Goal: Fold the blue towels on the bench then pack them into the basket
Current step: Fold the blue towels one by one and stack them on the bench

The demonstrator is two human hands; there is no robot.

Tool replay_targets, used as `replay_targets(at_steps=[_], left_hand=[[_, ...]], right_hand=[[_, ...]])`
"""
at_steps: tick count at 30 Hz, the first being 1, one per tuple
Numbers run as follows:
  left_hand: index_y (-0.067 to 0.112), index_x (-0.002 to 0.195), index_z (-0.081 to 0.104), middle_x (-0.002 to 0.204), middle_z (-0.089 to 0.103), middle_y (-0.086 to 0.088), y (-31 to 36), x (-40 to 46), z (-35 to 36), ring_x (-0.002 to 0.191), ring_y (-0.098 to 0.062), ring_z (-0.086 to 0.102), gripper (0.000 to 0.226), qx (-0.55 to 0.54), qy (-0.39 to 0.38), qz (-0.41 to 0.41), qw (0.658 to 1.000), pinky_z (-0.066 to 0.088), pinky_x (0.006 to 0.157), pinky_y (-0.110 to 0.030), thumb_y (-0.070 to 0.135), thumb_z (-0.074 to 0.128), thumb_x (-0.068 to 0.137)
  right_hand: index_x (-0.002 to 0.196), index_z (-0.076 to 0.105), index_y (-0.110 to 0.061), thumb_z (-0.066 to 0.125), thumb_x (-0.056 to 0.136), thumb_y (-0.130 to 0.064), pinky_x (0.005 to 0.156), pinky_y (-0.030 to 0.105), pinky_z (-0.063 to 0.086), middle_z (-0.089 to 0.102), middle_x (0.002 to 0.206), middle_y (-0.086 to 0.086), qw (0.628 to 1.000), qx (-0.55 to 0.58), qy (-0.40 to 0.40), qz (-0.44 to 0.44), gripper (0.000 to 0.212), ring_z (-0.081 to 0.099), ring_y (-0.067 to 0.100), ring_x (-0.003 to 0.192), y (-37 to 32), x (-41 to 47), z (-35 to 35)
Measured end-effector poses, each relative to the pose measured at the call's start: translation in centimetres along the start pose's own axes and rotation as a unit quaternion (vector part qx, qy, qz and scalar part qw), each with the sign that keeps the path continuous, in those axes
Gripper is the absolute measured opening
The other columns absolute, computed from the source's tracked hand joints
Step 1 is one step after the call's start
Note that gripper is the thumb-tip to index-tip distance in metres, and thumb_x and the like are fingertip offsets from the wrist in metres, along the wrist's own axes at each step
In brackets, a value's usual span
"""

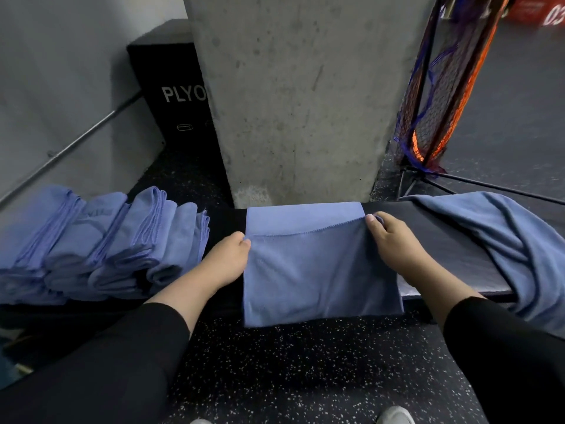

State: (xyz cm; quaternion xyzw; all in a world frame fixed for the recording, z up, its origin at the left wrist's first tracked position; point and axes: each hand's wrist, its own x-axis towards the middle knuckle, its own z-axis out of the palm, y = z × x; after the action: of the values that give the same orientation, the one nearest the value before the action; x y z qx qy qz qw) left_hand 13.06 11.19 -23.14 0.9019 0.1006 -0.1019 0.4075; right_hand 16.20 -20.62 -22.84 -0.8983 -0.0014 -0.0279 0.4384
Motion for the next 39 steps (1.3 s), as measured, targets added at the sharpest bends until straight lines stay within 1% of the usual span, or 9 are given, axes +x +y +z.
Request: replay_targets(at_steps=[4, 8, 12, 15, 21, 30, 33, 36, 39], left_hand=[[0.016, 0.089, 0.047, 0.090, 0.058, -0.008, 0.3, 2.6, 0.7, 0.082, -0.030, 0.058, 0.026, 0.049, 0.113, -0.013, 0.992, 0.047, 0.068, -0.038, 0.029, 0.032, 0.107], [0.016, 0.096, 0.052, 0.081, 0.058, -0.003, 1.2, 4.0, 1.4, 0.074, -0.023, 0.054, 0.024, 0.012, 0.207, 0.013, 0.978, 0.033, 0.059, -0.034, 0.030, 0.036, 0.108], [0.011, 0.095, 0.053, 0.092, 0.063, -0.011, 0.8, 5.2, 2.7, 0.088, -0.033, 0.059, 0.026, 0.100, 0.145, 0.048, 0.983, 0.041, 0.069, -0.038, 0.027, 0.038, 0.107], [0.014, 0.085, 0.042, 0.094, 0.062, -0.016, 0.1, 5.2, 3.1, 0.092, -0.039, 0.058, 0.025, 0.180, 0.126, 0.082, 0.972, 0.035, 0.068, -0.039, 0.025, 0.037, 0.107], [0.021, 0.072, 0.028, 0.089, 0.056, -0.011, 0.5, 2.5, 1.9, 0.092, -0.038, 0.057, 0.036, 0.214, 0.074, 0.075, 0.971, 0.034, 0.071, -0.039, 0.027, 0.034, 0.107], [0.018, 0.080, 0.037, 0.086, 0.056, -0.007, 0.5, -4.3, 2.3, 0.086, -0.034, 0.055, 0.029, 0.285, -0.004, 0.100, 0.953, 0.029, 0.071, -0.038, 0.029, 0.030, 0.107], [0.014, 0.078, 0.040, 0.078, 0.055, -0.007, 0.6, -5.2, 1.5, 0.079, -0.030, 0.054, 0.030, 0.219, -0.004, 0.121, 0.968, 0.033, 0.069, -0.043, 0.027, 0.036, 0.104], [0.006, 0.072, 0.039, 0.067, 0.047, -0.008, 1.2, -5.3, 0.1, 0.067, -0.017, 0.043, 0.034, 0.026, 0.008, 0.146, 0.989, 0.036, 0.067, -0.040, 0.029, 0.048, 0.096], [0.008, 0.072, 0.050, 0.070, 0.045, 0.000, 2.7, -5.3, -0.8, 0.070, -0.009, 0.040, 0.030, -0.184, 0.022, 0.142, 0.972, 0.031, 0.067, -0.034, 0.032, 0.050, 0.089]], right_hand=[[0.087, 0.052, -0.004, 0.041, 0.107, -0.034, 0.066, 0.034, 0.037, 0.060, 0.078, 0.008, 0.999, -0.030, -0.021, 0.000, 0.037, 0.050, 0.020, 0.071, 0.6, 1.7, 2.3], [0.084, 0.045, -0.005, 0.041, 0.107, -0.031, 0.062, 0.040, 0.029, 0.054, 0.073, 0.010, 0.997, -0.077, -0.023, 0.010, 0.036, 0.048, 0.027, 0.071, 1.3, 2.8, 3.4], [0.081, 0.044, -0.010, 0.040, 0.107, -0.033, 0.063, 0.039, 0.033, 0.054, 0.071, 0.005, 0.993, -0.112, -0.026, 0.003, 0.034, 0.051, 0.030, 0.073, 1.4, 3.1, 3.8], [0.083, 0.044, -0.008, 0.039, 0.107, -0.034, 0.067, 0.041, 0.037, 0.056, 0.074, 0.009, 0.991, -0.130, -0.033, 0.004, 0.036, 0.052, 0.033, 0.076, 1.3, 2.8, 3.8], [0.085, 0.045, -0.006, 0.038, 0.107, -0.033, 0.069, 0.041, 0.039, 0.058, 0.078, 0.012, 0.984, -0.171, -0.059, 0.007, 0.036, 0.053, 0.035, 0.080, 1.0, 1.0, 2.5], [0.076, 0.041, -0.011, 0.040, 0.106, -0.034, 0.064, 0.038, 0.032, 0.054, 0.073, 0.007, 0.969, -0.204, -0.136, 0.022, 0.038, 0.048, 0.024, 0.071, 1.2, -4.1, -0.6], [0.076, 0.042, -0.011, 0.043, 0.106, -0.034, 0.066, 0.037, 0.035, 0.052, 0.071, 0.004, 0.973, -0.174, -0.150, 0.011, 0.038, 0.045, 0.018, 0.068, 1.0, -5.4, -1.9], [0.072, 0.046, -0.014, 0.048, 0.105, -0.034, 0.063, 0.034, 0.034, 0.043, 0.061, -0.012, 0.992, -0.052, -0.113, 0.008, 0.039, 0.039, 0.008, 0.062, 0.4, -6.1, -3.3], [0.077, 0.056, -0.013, 0.051, 0.104, -0.036, 0.066, 0.033, 0.037, 0.053, 0.069, -0.007, 0.991, 0.117, -0.057, 0.033, 0.036, 0.047, 0.009, 0.069, -0.5, -5.6, -3.9]])
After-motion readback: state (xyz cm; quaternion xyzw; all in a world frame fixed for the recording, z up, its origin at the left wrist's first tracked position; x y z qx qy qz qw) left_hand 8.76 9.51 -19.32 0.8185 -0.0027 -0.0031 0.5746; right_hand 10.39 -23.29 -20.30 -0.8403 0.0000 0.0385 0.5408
